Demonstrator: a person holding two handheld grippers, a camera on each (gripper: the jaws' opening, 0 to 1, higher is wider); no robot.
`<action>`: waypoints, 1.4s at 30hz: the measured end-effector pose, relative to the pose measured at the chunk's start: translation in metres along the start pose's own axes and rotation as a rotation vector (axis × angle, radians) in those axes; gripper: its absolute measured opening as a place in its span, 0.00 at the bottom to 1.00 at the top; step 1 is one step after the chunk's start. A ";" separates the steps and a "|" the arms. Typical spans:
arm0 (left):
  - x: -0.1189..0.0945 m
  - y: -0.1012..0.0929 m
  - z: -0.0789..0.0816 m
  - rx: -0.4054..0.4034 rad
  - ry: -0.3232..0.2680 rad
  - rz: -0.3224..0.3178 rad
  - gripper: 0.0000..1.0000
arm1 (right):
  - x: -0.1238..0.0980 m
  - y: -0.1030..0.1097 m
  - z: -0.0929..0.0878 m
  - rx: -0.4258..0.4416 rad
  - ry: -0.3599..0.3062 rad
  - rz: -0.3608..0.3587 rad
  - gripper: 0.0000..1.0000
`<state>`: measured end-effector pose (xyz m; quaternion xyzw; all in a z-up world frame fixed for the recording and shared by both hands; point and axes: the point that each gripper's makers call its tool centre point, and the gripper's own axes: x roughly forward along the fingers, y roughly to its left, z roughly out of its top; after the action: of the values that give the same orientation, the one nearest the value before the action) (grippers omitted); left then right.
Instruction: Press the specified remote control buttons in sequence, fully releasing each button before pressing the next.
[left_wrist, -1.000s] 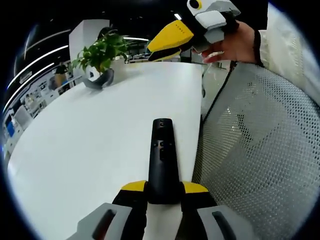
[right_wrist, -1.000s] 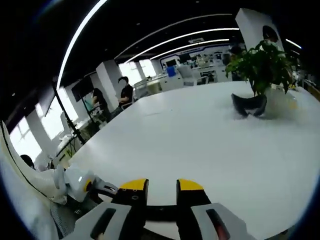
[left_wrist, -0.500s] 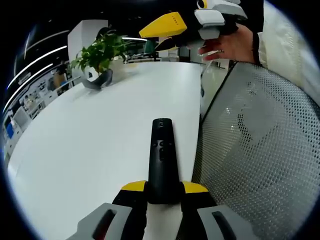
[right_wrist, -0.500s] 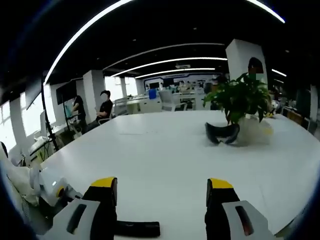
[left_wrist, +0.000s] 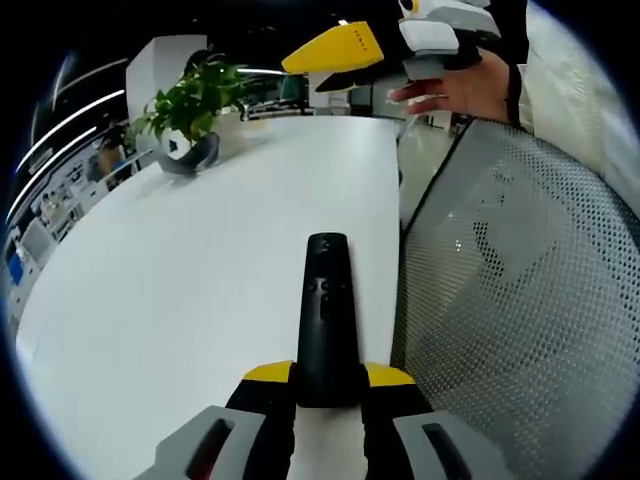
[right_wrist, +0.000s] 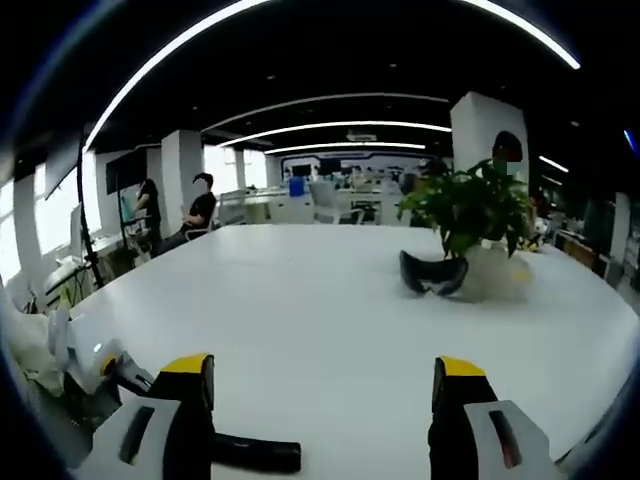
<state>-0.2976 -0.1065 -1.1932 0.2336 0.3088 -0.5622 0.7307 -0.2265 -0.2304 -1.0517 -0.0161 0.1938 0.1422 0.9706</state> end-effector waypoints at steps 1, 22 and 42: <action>0.000 0.000 0.000 0.001 0.005 -0.004 0.23 | 0.000 -0.001 0.000 -0.002 -0.003 -0.001 0.91; -0.002 0.039 -0.002 0.062 0.066 -0.006 0.23 | 0.002 0.001 -0.005 -0.005 0.023 0.011 0.88; 0.002 0.119 0.003 0.106 0.106 0.057 0.23 | 0.004 0.002 -0.010 -0.025 0.051 0.015 0.86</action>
<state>-0.1813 -0.0789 -1.1933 0.3101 0.3101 -0.5436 0.7156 -0.2277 -0.2284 -1.0628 -0.0303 0.2168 0.1514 0.9639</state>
